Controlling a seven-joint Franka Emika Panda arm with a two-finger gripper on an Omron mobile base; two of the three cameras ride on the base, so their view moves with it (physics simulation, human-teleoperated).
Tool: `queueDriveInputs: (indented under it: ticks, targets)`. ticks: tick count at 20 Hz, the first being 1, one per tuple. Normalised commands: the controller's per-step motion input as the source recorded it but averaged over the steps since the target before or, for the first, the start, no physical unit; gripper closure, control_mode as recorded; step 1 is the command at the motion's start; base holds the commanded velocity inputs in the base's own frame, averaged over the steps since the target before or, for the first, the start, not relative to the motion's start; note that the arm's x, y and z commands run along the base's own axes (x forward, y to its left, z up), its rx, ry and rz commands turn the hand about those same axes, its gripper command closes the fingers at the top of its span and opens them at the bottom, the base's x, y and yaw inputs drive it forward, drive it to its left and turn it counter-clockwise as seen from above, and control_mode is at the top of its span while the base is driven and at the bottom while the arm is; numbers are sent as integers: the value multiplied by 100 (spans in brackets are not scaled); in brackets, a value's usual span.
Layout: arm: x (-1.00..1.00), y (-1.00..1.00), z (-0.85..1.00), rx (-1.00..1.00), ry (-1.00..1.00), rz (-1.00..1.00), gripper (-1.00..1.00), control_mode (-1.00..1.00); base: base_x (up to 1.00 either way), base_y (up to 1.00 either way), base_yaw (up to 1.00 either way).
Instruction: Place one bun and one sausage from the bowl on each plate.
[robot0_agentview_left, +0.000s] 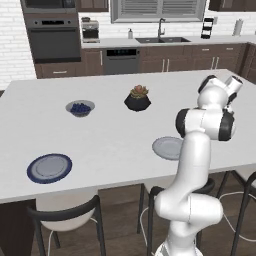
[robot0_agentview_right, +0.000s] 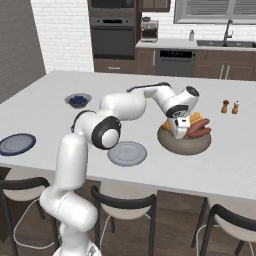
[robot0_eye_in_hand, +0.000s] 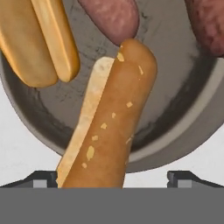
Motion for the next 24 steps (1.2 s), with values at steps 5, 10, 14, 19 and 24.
queueDriveInputs:
  ticks: [5,10,14,19,24]
  targets:
    - [21,0,-22,0,3,0,-100,-100,0,0,0]
    - [3,0,-19,0,3,0,100,-100,0,0,0]
    - [0,2,0,0,0,0,100,-100,0,0,0]
    - [-22,3,47,0,0,0,100,-100,0,0,0]
    - [-61,2,98,0,0,0,100,-100,0,0,0]
